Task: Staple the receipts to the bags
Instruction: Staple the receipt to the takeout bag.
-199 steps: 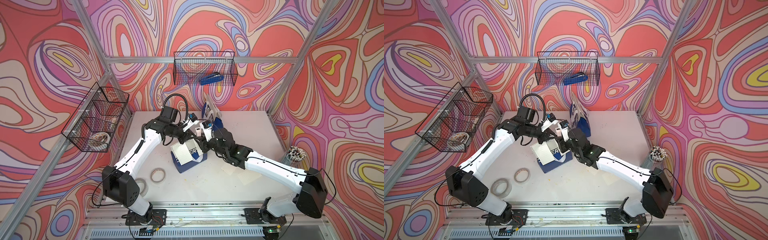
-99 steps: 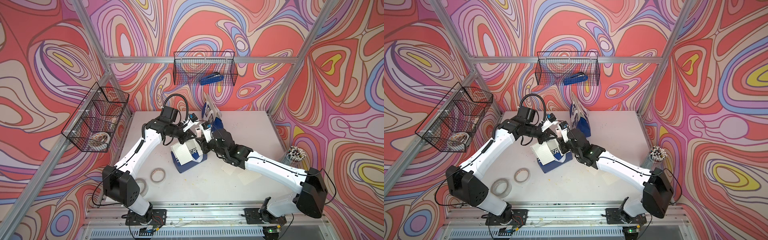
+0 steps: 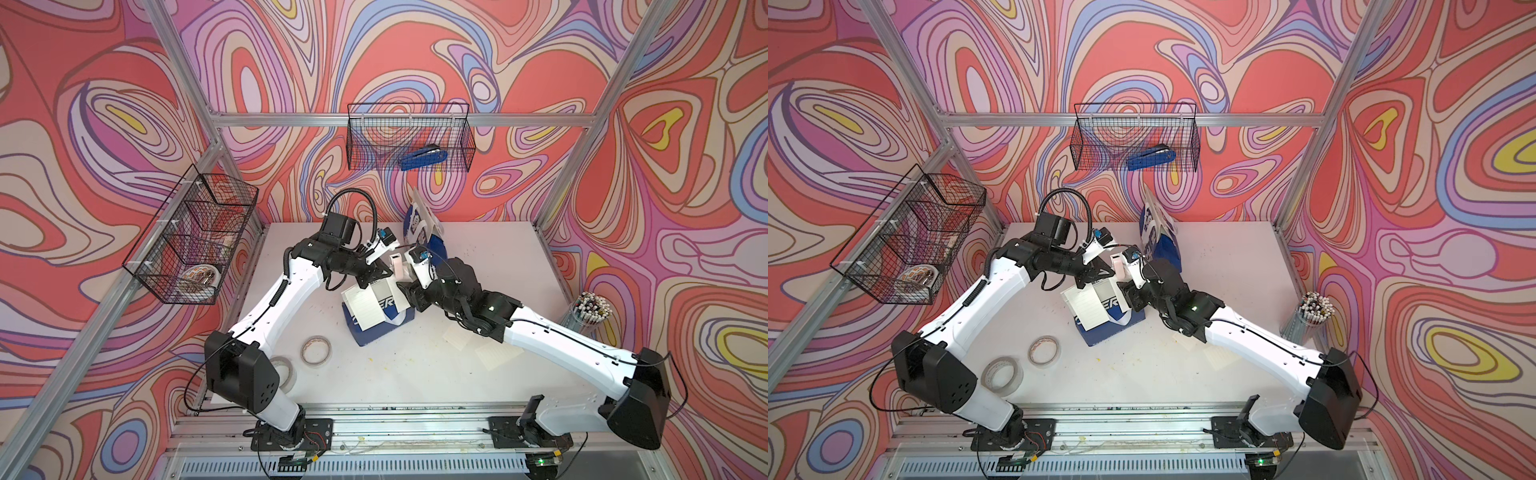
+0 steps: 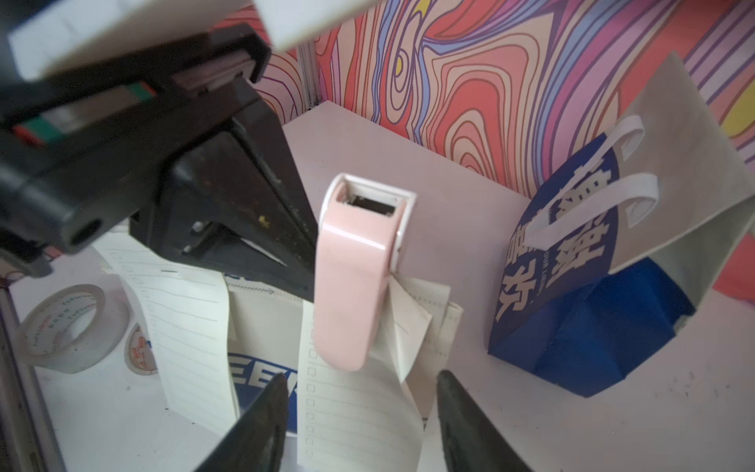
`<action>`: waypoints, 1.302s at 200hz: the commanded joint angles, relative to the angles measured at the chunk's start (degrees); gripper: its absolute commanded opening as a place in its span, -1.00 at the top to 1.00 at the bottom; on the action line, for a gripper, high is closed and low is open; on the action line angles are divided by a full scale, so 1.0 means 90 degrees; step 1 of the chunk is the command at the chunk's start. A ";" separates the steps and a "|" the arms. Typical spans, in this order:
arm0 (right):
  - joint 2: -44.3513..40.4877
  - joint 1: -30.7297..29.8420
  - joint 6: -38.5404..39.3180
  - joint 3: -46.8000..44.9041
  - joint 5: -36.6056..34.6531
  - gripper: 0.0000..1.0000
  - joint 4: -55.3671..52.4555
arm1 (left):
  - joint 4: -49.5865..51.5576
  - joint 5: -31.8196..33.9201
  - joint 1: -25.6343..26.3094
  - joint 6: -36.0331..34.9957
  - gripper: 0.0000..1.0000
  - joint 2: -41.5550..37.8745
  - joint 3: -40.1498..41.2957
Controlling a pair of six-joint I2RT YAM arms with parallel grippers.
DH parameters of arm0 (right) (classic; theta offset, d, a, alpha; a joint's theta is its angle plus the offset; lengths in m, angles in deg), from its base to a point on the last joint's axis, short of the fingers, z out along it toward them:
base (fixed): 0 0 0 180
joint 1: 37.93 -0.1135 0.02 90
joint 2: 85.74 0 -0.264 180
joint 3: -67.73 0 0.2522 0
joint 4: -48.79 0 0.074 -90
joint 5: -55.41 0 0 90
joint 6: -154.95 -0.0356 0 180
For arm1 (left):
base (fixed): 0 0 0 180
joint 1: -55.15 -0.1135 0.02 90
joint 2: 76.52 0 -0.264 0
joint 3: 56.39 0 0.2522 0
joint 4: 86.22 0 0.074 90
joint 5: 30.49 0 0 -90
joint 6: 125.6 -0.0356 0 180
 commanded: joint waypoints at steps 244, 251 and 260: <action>0.1456 0.1868 0.2227 0.0884 0.6702 -0.69 -0.0413 | 0.0988 -0.1320 0.0078 -0.2595 1.00 -0.0194 -0.0166; 0.1464 0.1873 0.2226 0.0888 0.6647 -0.62 -0.0411 | 0.0988 -0.1319 0.0076 -0.2592 1.00 -0.0194 -0.0172; 0.1503 0.1873 0.2242 0.0922 0.6621 -0.52 -0.0455 | 0.0988 -0.1324 0.0087 -0.2600 1.00 -0.0195 -0.0172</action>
